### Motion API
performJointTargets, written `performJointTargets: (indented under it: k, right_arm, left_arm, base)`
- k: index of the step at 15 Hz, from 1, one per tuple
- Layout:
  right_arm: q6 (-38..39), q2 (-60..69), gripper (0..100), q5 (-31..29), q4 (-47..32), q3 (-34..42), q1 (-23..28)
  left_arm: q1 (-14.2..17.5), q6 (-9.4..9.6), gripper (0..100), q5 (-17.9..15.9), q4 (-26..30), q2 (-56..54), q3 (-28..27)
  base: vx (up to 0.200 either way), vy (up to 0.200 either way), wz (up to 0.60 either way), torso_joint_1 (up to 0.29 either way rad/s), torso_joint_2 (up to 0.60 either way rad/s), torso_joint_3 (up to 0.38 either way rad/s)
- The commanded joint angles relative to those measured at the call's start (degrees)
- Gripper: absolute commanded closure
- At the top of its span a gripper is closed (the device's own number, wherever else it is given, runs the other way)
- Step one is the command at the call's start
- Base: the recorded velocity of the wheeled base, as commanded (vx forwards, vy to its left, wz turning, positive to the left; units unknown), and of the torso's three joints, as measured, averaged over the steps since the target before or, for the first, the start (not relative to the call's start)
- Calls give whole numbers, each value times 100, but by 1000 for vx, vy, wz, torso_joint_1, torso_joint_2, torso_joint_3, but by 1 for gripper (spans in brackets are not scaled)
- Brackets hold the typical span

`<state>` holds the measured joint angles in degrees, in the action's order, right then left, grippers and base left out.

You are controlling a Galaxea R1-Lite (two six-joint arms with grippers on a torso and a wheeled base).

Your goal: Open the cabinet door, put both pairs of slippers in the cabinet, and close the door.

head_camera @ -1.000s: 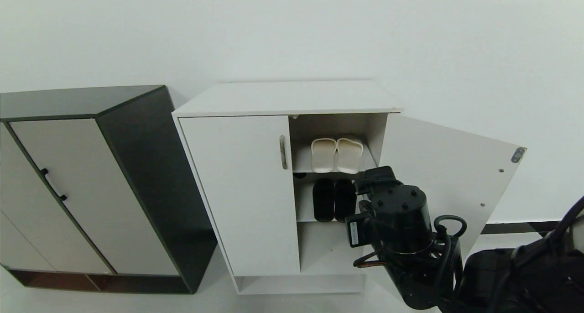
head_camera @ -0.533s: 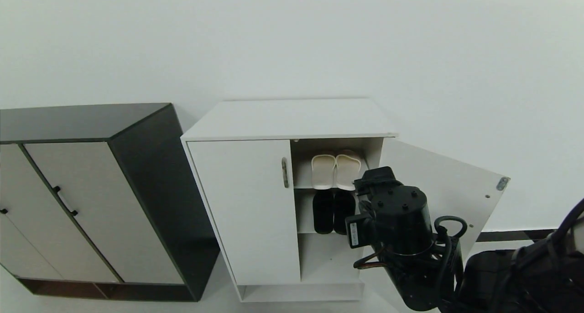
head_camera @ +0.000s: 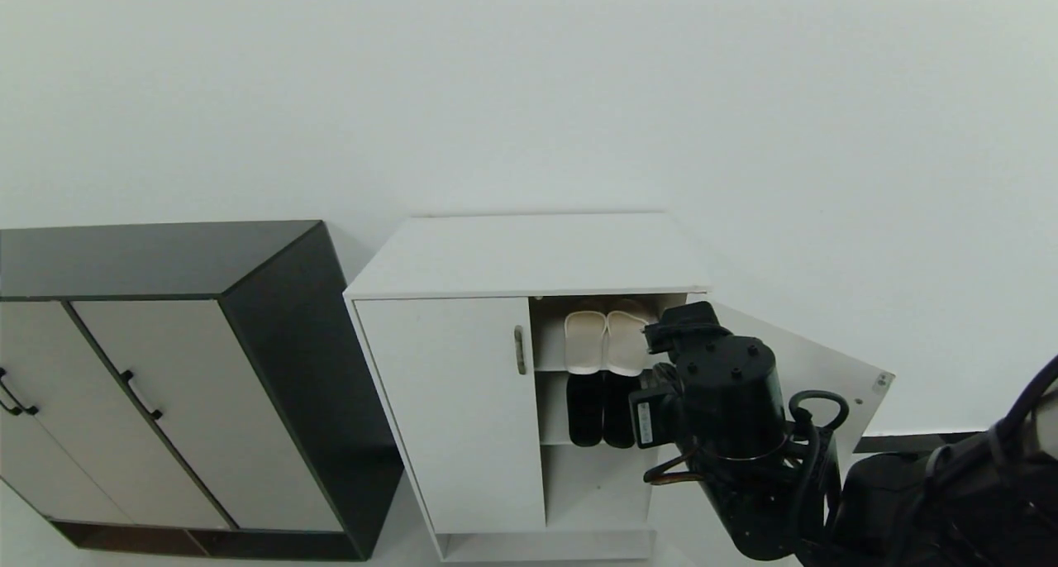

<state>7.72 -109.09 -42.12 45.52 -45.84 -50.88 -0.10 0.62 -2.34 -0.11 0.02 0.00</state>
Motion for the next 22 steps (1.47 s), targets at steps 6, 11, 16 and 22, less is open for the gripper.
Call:
performJointTargets:
  k: [6, 11, 16, 22]
  right_arm:
    - [-16, 20, 100, 37, 27, 13, 35]
    - [-33, 46, 100, 55, 27, 31, 43]
    - [-200, 46, 100, 55, 89, 13, 219]
    - [-218, 20, 100, 81, 185, -57, 316]
  left_arm:
    - [1, -1, 100, -3, 2, 6, 0]
    - [1, -1, 100, -3, 2, 6, 0]
    - [1, 43, 100, -3, 2, 6, 0]
    - [1, 8, 100, -3, 2, 6, 0]
  base:
    - [0, 0, -100, 72, -165, -95]
    - [0, 0, -600, 5, -2, -1]
    - [0, 0, -360, 1, 0, 3]
    - [-100, 0, 0, 2, 0, 2]
